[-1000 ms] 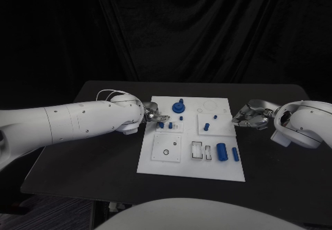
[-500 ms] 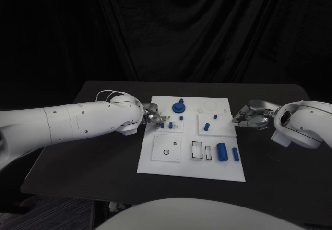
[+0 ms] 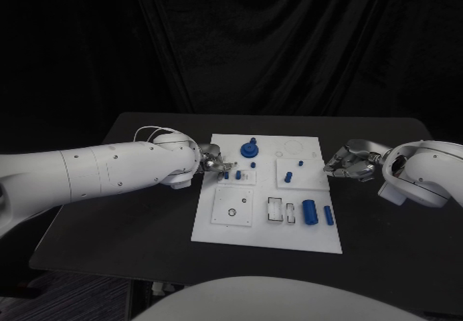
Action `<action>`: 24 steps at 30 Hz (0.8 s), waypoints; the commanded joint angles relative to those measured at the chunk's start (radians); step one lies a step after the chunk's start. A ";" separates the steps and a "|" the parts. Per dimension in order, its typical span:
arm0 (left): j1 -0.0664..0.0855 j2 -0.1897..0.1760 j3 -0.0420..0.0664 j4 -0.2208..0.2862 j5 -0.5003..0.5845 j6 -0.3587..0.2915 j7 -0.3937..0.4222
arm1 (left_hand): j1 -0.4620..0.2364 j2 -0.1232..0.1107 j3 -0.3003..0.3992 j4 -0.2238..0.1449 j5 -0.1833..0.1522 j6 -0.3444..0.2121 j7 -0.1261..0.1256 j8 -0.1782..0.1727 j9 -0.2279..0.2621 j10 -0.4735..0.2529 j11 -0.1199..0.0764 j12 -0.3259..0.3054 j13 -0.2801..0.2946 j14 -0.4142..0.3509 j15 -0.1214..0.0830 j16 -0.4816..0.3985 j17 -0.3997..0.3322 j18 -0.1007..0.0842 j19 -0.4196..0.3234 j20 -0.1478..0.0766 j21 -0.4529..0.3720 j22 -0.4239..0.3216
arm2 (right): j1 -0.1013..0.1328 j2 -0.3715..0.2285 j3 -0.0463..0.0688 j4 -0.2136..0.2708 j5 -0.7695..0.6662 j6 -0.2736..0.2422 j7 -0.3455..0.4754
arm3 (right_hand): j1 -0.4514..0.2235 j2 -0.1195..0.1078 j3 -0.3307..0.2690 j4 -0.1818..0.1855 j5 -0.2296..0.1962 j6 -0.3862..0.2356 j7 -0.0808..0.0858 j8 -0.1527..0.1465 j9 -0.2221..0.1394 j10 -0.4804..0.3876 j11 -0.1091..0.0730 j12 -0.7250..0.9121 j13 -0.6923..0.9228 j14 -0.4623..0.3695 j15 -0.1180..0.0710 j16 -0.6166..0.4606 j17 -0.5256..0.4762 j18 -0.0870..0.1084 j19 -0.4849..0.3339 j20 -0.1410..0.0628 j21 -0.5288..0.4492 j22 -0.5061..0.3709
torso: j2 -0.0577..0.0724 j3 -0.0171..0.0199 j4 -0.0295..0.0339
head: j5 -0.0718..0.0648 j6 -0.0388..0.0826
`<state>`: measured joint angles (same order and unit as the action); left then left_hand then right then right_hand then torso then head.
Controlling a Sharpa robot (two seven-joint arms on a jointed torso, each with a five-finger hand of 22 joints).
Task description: Assemble the parts on the task board
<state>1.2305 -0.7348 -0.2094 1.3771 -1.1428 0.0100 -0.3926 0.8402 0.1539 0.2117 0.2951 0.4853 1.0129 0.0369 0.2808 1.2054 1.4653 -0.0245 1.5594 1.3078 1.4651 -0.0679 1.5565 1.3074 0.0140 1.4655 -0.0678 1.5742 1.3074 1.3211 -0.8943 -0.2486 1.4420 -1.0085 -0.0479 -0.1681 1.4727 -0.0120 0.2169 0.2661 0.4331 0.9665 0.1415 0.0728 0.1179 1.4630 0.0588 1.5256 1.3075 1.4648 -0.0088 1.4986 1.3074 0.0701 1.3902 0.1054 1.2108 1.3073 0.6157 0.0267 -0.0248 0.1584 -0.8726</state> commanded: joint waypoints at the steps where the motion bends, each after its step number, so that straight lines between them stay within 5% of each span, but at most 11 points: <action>1: -0.003 -0.003 -0.002 0.000 0.002 -0.026 0.024 | -0.006 -0.009 0.004 -0.001 -0.014 -0.013 0.003 -0.008 0.003 0.089 -0.001 -0.004 0.249 0.095 -0.003 0.001 0.234 -0.014 0.105 -0.008 -0.003 0.263 | -0.002 -0.001 0.001 0.000 -0.004 0.004 -0.016 | 0.011 0.002 0.006 0.002 0.005 0.010 -0.001 0.005 0.001 0.022 0.002 -0.004 0.179 0.058 0.002 -0.006 0.154 0.016 -0.007 -0.003 -0.003 0.148 | -0.001 -0.0002 -0.0006 | 0.000 0.000; 6: -0.003 -0.024 -0.002 0.016 -0.026 -0.137 0.055 | -0.001 -0.022 0.004 -0.003 -0.027 -0.021 0.004 -0.009 0.009 0.093 0.000 0.000 0.253 0.096 -0.002 0.002 0.238 -0.014 0.105 -0.007 -0.003 0.263 | -0.002 -0.007 0.001 0.003 -0.004 -0.022 0.000 | 0.012 0.002 0.007 0.002 0.006 0.010 -0.001 0.005 0.002 0.024 0.002 -0.003 0.181 0.058 0.002 -0.005 0.154 0.016 -0.007 -0.004 -0.004 0.148 | 0.000 -0.0006 -0.0006 | -0.006 0.000; 10: -0.001 -0.059 -0.001 0.043 -0.101 -0.215 0.066 | 0.028 -0.084 -0.006 -0.002 -0.035 -0.003 -0.005 0.028 0.052 0.105 -0.007 0.011 0.263 0.106 -0.005 0.014 0.263 -0.014 0.105 -0.008 -0.003 0.263 | -0.002 -0.013 0.001 0.006 -0.004 -0.047 0.013 | 0.013 0.002 0.009 -0.001 0.007 0.016 -0.003 0.008 0.003 0.027 0.001 -0.001 0.184 0.059 0.001 -0.003 0.157 0.015 -0.004 -0.004 0.001 0.150 | -0.001 -0.0008 -0.0007 | -0.015 0.000; 14: 0.022 -0.092 -0.001 0.062 -0.168 -0.310 0.117 | 0.027 -0.107 -0.021 -0.002 -0.050 -0.004 -0.008 0.042 0.072 0.105 -0.010 0.011 0.263 0.106 -0.008 0.014 0.263 -0.014 0.105 -0.011 -0.003 0.263 | -0.002 -0.019 0.001 0.008 -0.004 -0.074 0.027 | 0.014 0.001 0.009 -0.003 0.008 0.026 -0.006 0.013 0.006 0.029 -0.001 0.000 0.186 0.060 0.000 -0.001 0.159 0.014 -0.001 -0.005 0.006 0.151 | 0.000 -0.0011 -0.0007 | -0.020 0.000; 17: 0.049 -0.098 -0.001 0.061 -0.196 -0.384 0.219 | 0.037 -0.118 -0.026 -0.004 -0.054 -0.009 -0.009 0.045 0.081 0.105 -0.011 0.011 0.263 0.106 -0.009 0.014 0.263 -0.014 0.105 -0.012 -0.003 0.263 | -0.002 -0.024 0.001 0.011 -0.004 -0.102 0.046 | 0.013 0.000 0.009 -0.003 0.009 0.031 -0.007 0.015 0.007 0.032 -0.002 0.002 0.189 0.061 -0.001 0.000 0.162 0.012 0.002 -0.006 0.011 0.153 | 0.000 -0.0019 -0.0003 | -0.023 0.000; 19: 0.058 -0.097 -0.001 0.058 -0.202 -0.412 0.269 | 0.076 -0.126 -0.016 -0.004 -0.024 -0.032 -0.007 0.046 0.097 0.105 -0.009 0.011 0.263 0.106 -0.008 0.014 0.263 -0.014 0.105 -0.013 -0.003 0.263 | -0.002 -0.025 0.001 0.011 -0.004 -0.115 0.054 | 0.012 -0.001 0.009 -0.003 0.010 0.035 -0.009 0.017 0.008 0.035 -0.004 0.004 0.191 0.063 -0.002 0.002 0.164 0.011 0.004 -0.007 0.015 0.155 | 0.000 -0.0022 -0.0007 | -0.022 0.000; 21: 0.070 -0.088 -0.001 0.040 -0.209 -0.444 0.398 | 0.159 -0.148 0.015 -0.016 0.023 -0.070 -0.003 0.045 0.117 0.077 -0.004 -0.015 0.239 0.106 -0.005 0.014 0.263 -0.014 0.105 -0.010 -0.003 0.263 | -0.002 -0.023 0.001 0.010 -0.004 -0.134 0.069 | 0.011 -0.002 0.009 -0.003 0.011 0.039 -0.010 0.019 0.009 0.037 -0.005 0.006 0.194 0.064 -0.003 0.004 0.167 0.010 0.008 -0.007 0.021 0.157 | 0.000 -0.0024 -0.0013 | -0.024 0.000; 24: 0.078 -0.065 -0.001 0.001 -0.214 -0.446 0.572 | 0.310 -0.177 0.087 -0.051 0.041 -0.126 0.011 0.031 0.125 -0.013 0.007 -0.095 0.175 0.076 0.006 -0.013 0.205 -0.014 0.105 0.000 -0.003 0.263 | -0.002 -0.021 0.001 0.010 -0.004 -0.155 0.085 | 0.010 -0.004 0.009 -0.004 0.016 0.048 -0.013 0.023 0.012 0.042 -0.008 0.008 0.198 0.066 -0.006 0.007 0.170 0.008 0.013 -0.010 0.030 0.160 | -0.001 -0.0019 -0.0025 | -0.025 0.000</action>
<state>1.3050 -0.8069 -0.2111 1.3868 -1.3147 -0.3588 -0.0826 1.1237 -0.0213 0.2863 0.2558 0.5198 0.8958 0.0466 0.3151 1.3081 1.4588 -0.0180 1.4762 1.3077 1.4659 -0.0670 1.5498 1.3074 0.0139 1.4660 -0.0750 1.5742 1.3074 1.3210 -0.9155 -0.2486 1.4506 -1.0085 -0.1383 -0.1223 1.4769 -0.0077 0.2196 0.2634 0.4448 1.0095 0.1271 0.0903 0.1288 1.4636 0.0583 1.5298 1.3077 1.4648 -0.0088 1.5004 1.3074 0.0701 1.3978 0.0950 1.2365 1.3073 0.6152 0.0245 -0.0258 0.1342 -0.8726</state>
